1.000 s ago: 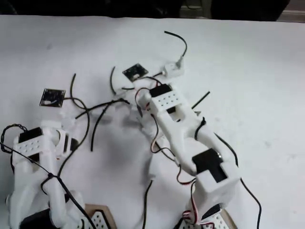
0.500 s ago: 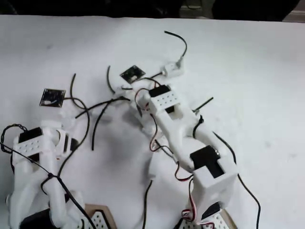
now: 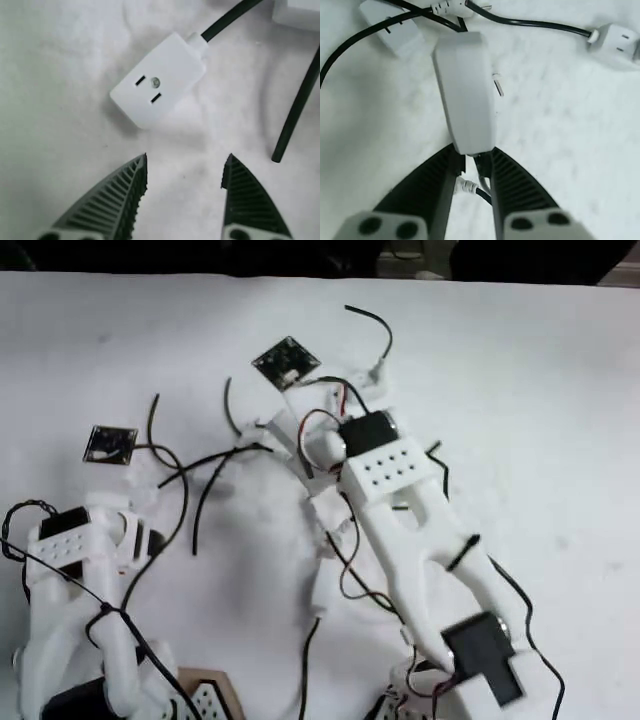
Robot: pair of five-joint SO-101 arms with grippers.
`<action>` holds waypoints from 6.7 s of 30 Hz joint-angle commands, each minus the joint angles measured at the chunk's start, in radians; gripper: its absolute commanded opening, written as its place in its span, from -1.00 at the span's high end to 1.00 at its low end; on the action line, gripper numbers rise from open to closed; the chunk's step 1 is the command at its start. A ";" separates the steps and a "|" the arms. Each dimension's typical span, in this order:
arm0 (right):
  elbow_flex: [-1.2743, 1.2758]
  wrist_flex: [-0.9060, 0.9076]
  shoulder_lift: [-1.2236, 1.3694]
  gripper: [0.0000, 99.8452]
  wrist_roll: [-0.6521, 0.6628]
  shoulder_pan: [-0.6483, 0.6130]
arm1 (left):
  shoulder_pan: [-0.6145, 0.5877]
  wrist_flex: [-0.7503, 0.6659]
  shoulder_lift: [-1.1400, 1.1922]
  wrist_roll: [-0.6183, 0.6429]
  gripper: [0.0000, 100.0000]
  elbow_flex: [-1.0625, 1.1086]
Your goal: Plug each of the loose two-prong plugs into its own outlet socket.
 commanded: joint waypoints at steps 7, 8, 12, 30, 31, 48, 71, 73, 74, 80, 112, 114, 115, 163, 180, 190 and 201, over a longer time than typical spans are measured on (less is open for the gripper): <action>-0.029 0.162 -0.113 0.97 -0.193 -0.004 | 0.010 -0.017 -0.031 0.005 0.51 -0.003; -0.029 0.166 -0.114 0.97 -0.229 -0.004 | 0.010 -0.017 -0.031 0.005 0.51 -0.003; -0.014 0.160 -0.102 0.97 -0.365 -0.012 | 0.010 -0.017 -0.030 0.005 0.51 -0.003; -0.041 0.148 0.130 0.57 -0.609 -0.194 | 0.010 -0.017 -0.031 0.005 0.51 -0.003; -0.055 0.159 0.110 0.60 -0.609 -0.203 | 0.010 -0.017 -0.031 0.005 0.51 -0.003; 0.084 0.177 0.016 0.97 -0.361 0.039 | 0.010 -0.017 -0.031 0.005 0.51 -0.003; 0.293 -0.085 0.010 0.97 -0.354 -0.328 | 0.010 -0.017 -0.030 0.005 0.51 -0.003; 0.270 -0.090 0.018 0.96 -0.354 -0.329 | 0.010 -0.017 -0.030 0.005 0.51 -0.003; 0.262 -0.104 0.018 0.96 -0.354 -0.331 | 0.010 -0.017 -0.030 0.005 0.51 -0.003; 0.255 -0.176 0.008 0.96 -0.354 -0.325 | 0.010 -0.017 -0.030 0.005 0.51 -0.003; 0.236 -0.008 -0.358 0.96 -0.454 0.271 | 0.375 0.261 -0.027 0.276 0.51 -0.298; 0.270 -0.047 -0.352 0.96 -0.454 0.320 | 0.430 0.292 -0.027 0.295 0.51 -0.339; 0.292 -0.074 -0.346 0.96 -0.454 0.338 | 0.456 0.293 -0.025 0.318 0.51 -0.353; 0.394 -0.206 -0.292 0.96 -0.454 0.383 | 0.753 0.460 0.754 -0.176 0.94 -0.796; 0.394 -0.206 -0.292 0.96 -0.448 0.389 | 0.711 0.586 0.754 0.063 0.69 -0.997; 0.413 -0.208 -0.300 0.96 -0.446 0.383 | 0.713 0.591 0.754 0.166 0.61 -0.999; 0.417 -0.209 -0.300 0.96 -0.446 0.383 | 0.711 0.586 0.754 0.198 0.69 -1.010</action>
